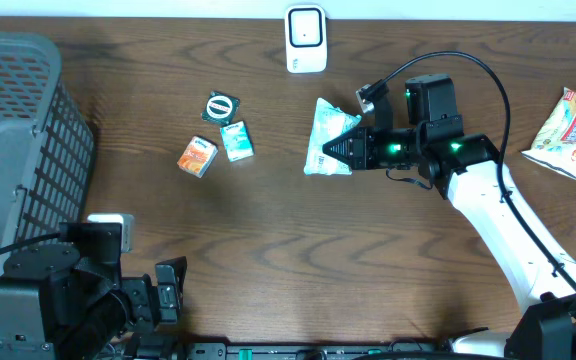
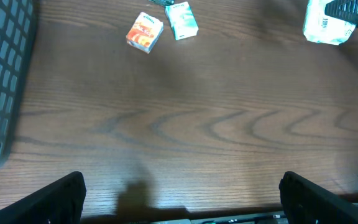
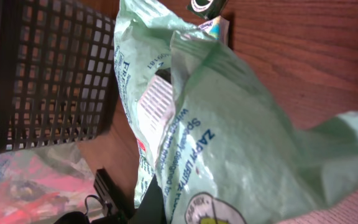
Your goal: Scan the item barcode
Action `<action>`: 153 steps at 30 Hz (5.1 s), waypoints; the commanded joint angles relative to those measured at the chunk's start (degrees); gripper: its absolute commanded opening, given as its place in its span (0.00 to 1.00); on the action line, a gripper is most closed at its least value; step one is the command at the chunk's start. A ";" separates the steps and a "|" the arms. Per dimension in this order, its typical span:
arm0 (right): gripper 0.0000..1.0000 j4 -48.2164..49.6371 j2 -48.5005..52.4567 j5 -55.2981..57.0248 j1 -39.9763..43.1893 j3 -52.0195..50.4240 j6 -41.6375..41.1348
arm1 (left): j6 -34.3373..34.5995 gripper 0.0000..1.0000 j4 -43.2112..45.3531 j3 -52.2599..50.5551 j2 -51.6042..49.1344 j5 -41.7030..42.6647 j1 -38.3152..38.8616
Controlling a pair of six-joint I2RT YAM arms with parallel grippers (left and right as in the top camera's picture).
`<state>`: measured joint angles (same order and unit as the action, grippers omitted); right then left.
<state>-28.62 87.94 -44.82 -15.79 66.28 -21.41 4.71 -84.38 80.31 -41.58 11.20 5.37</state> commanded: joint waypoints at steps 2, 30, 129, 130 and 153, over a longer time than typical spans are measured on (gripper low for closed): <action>0.01 -0.50 -0.68 0.74 -0.50 0.57 0.90 | 0.31 0.98 -0.02 0.15 -0.11 -0.55 0.02; 0.02 -26.08 8.13 75.19 -0.81 0.50 6.64 | 0.31 0.98 -0.02 0.15 -0.11 -0.55 0.02; 0.54 -17.66 17.40 39.41 -10.23 9.31 6.38 | 0.31 0.98 -0.02 0.15 -0.11 -0.55 0.02; 0.60 -18.45 17.40 43.56 -10.64 9.31 4.48 | 0.31 0.98 -0.02 0.15 -0.11 -0.55 0.02; 0.88 -5.95 17.75 15.63 3.17 -3.37 11.02 | 0.31 0.98 -0.02 0.15 -0.11 -0.55 0.02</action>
<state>-36.25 104.75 -22.74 -12.99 65.19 -10.94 4.71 -84.36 80.31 -41.58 11.20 5.37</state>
